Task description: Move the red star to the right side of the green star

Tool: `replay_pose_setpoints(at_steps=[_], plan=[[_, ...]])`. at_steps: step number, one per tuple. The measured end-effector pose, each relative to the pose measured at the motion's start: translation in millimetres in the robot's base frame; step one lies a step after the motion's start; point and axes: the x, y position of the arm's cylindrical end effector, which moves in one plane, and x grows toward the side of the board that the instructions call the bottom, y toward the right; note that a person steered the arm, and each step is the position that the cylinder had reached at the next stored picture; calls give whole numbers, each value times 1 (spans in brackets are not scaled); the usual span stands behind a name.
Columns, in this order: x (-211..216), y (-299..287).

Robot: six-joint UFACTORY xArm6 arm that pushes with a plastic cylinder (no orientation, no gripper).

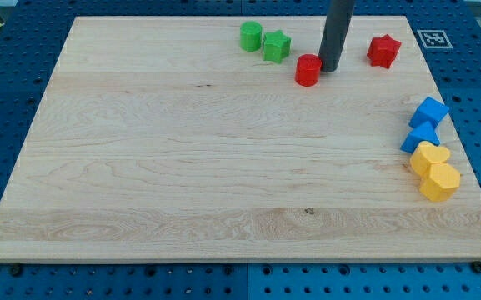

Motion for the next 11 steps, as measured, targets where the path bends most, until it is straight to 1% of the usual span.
replay_pose_setpoints(at_steps=[2,3,4,5,6,7,8,10,11], plan=[[9,101],[21,132],[10,136],[-21,135],[-28,132],[-28,114],[-29,77],[-30,-18],[-29,-49]])
